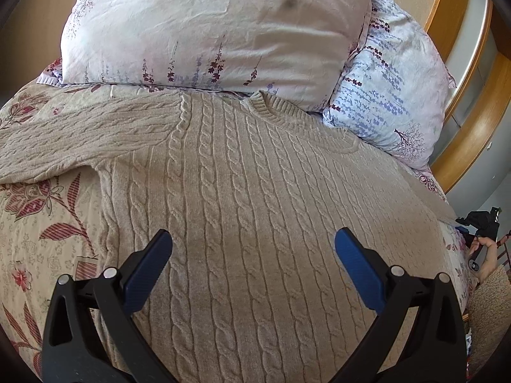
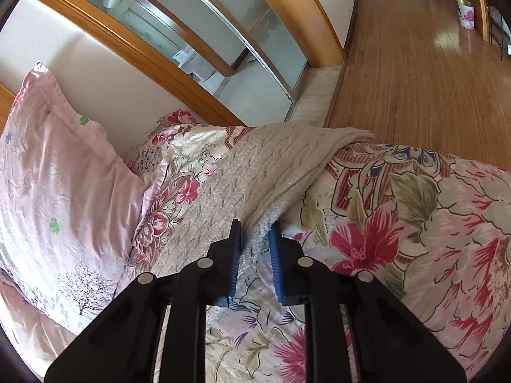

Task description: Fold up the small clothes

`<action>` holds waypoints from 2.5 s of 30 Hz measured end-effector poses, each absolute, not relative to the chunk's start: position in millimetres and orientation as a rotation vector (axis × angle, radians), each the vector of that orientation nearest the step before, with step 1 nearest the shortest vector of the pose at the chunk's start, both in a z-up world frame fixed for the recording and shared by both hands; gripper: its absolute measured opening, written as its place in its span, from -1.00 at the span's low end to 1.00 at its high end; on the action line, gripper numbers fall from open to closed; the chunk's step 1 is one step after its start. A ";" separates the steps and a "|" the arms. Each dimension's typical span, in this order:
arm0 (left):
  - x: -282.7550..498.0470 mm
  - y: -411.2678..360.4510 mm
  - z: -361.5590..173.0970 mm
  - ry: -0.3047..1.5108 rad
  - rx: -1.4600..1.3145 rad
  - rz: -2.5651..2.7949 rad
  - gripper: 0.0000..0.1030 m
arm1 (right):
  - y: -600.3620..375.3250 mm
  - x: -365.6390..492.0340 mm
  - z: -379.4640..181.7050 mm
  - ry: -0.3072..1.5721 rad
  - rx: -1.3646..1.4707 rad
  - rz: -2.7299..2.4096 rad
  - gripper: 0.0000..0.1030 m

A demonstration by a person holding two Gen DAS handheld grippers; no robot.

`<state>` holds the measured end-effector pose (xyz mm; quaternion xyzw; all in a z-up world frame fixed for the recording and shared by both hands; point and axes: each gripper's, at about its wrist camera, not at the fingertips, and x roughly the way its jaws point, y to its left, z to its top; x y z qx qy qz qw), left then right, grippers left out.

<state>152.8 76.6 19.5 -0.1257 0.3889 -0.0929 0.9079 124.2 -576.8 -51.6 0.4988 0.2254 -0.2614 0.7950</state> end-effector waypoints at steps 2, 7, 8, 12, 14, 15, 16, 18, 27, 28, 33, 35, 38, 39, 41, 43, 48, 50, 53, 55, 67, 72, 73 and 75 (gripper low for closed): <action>152.4 76.2 19.3 0.801 -0.264 -0.201 0.97 | -575.4 124.7 -49.1 0.486 1.048 -0.570 -0.77; 153.4 78.9 19.1 0.794 -0.293 -0.222 0.97 | -560.3 127.3 -25.6 0.455 0.930 -0.568 -0.82; 153.8 79.9 18.8 0.794 -0.301 -0.224 0.97 | -555.6 127.9 -18.6 0.442 0.909 -0.555 -0.82; 154.1 83.0 16.6 0.797 -0.332 -0.233 0.97 | -527.3 135.3 15.1 0.388 0.824 -0.460 -0.82; 154.8 84.5 15.5 0.801 -0.346 -0.236 0.97 | -506.8 140.5 31.0 0.364 0.793 -0.383 -0.82; 155.5 85.2 15.1 0.803 -0.353 -0.234 0.97 | -495.6 144.4 38.2 0.356 0.781 -0.341 -0.82; 155.6 85.6 14.8 0.804 -0.357 -0.233 0.97 | -482.4 149.0 45.0 0.353 0.768 -0.292 -0.82; 154.6 85.5 15.8 0.798 -0.356 -0.232 0.97 | -453.9 159.8 55.8 0.357 0.739 -0.192 -0.82; 147.6 86.7 22.7 0.766 -0.343 -0.218 0.97 | -305.2 220.3 45.0 0.563 0.581 0.211 -0.82; 147.2 87.7 23.0 0.766 -0.346 -0.217 0.97 | -293.1 224.7 37.1 0.597 0.565 0.229 -0.82; 144.8 89.7 24.3 0.755 -0.346 -0.213 0.97 | -263.4 231.5 5.6 0.727 0.538 0.253 -0.74; 143.8 89.7 24.9 0.749 -0.345 -0.211 0.97 | -262.9 231.4 -1.2 0.778 0.546 0.251 -0.60; 143.0 87.8 25.9 0.742 -0.340 -0.217 0.97 | -267.7 228.4 -6.0 0.801 0.593 0.270 -0.28; 142.1 87.1 26.3 0.738 -0.336 -0.219 0.97 | -272.0 226.3 -5.2 0.797 0.615 0.263 -0.26; 139.9 86.5 27.8 0.732 -0.332 -0.226 0.97 | -282.9 225.8 -1.4 0.767 0.666 0.233 -0.26; 138.2 87.9 30.3 0.731 -0.333 -0.232 0.97 | -298.4 225.6 0.8 0.729 0.721 0.176 -0.26; 133.8 98.6 38.4 0.715 -0.366 -0.260 0.97 | -325.0 233.7 -3.6 0.699 0.820 -0.012 -0.37; 131.9 103.6 42.6 0.700 -0.369 -0.246 0.97 | -323.3 239.0 1.0 0.681 0.782 -0.061 -0.63; 128.2 109.5 49.5 0.660 -0.353 -0.218 0.97 | -301.7 244.6 23.1 0.617 0.678 -0.021 -0.79; 127.1 109.7 54.4 0.639 -0.311 -0.197 0.97 | -277.0 247.4 40.6 0.573 0.615 0.051 -0.82; 175.2 110.0 50.3 0.821 -0.558 -0.415 0.96 | -151.8 260.3 5.4 0.863 0.470 0.441 -0.18; 216.7 86.2 40.8 0.929 -0.639 -0.456 0.48 | -240.4 203.9 7.0 0.706 0.801 0.393 -0.11; 223.7 78.2 37.3 0.956 -0.645 -0.458 0.37 | -264.4 189.9 1.8 0.673 0.876 0.357 -0.11; 234.0 62.0 30.0 1.008 -0.627 -0.438 0.19 | -301.4 168.7 -12.2 0.629 1.010 0.268 -0.11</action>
